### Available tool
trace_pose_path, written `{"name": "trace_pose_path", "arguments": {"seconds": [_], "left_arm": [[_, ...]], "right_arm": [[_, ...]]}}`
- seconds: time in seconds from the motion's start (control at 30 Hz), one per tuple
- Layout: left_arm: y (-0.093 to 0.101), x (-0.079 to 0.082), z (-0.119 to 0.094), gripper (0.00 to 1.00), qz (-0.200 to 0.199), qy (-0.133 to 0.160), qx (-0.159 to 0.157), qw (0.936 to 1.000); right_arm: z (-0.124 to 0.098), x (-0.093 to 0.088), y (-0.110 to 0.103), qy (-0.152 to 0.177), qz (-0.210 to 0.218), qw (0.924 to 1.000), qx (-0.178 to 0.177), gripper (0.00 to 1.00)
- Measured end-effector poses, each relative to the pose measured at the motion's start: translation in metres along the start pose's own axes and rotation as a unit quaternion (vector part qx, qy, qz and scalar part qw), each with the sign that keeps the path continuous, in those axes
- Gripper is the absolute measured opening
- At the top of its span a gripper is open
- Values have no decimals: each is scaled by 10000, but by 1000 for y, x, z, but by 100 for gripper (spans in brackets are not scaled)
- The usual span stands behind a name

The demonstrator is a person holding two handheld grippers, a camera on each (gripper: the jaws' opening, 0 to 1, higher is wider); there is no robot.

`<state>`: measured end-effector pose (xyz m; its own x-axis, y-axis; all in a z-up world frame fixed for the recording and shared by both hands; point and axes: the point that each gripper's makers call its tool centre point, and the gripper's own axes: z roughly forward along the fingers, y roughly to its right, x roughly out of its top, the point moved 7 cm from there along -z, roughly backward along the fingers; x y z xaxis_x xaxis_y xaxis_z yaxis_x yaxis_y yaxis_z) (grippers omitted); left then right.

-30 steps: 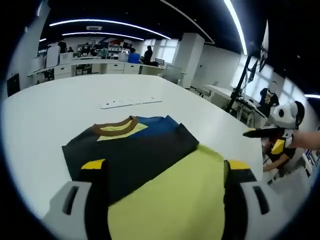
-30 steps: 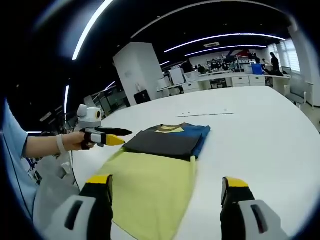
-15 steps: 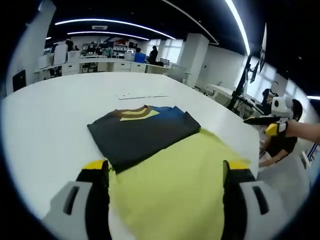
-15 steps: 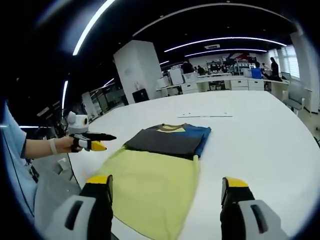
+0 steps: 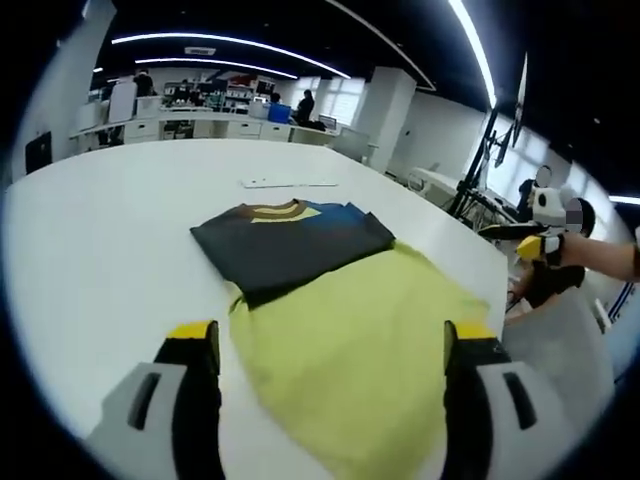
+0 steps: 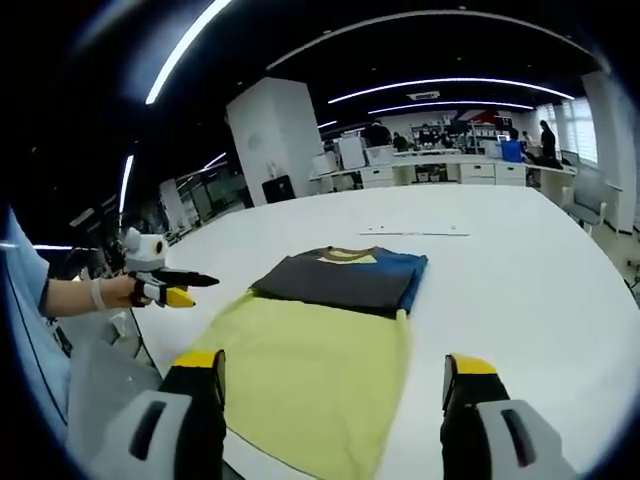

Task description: Fold the garment on the visible template until the final outline fits inside the template.

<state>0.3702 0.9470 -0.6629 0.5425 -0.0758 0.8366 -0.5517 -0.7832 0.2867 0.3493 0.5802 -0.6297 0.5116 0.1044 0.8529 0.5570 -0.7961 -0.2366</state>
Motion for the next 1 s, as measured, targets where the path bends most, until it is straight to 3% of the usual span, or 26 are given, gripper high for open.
{"name": "trace_pose_path", "arguments": {"seconds": [0.53,1.0], "left_arm": [[1,-38,-18,85,28,-368,-165,9992],[7,-66,-39,79,-201,-641,-258,9974]], "right_arm": [[-8,-33,9,-510,72,9985,-189,89],[-13,-68,17,-986,170,9948,-170,80]]}}
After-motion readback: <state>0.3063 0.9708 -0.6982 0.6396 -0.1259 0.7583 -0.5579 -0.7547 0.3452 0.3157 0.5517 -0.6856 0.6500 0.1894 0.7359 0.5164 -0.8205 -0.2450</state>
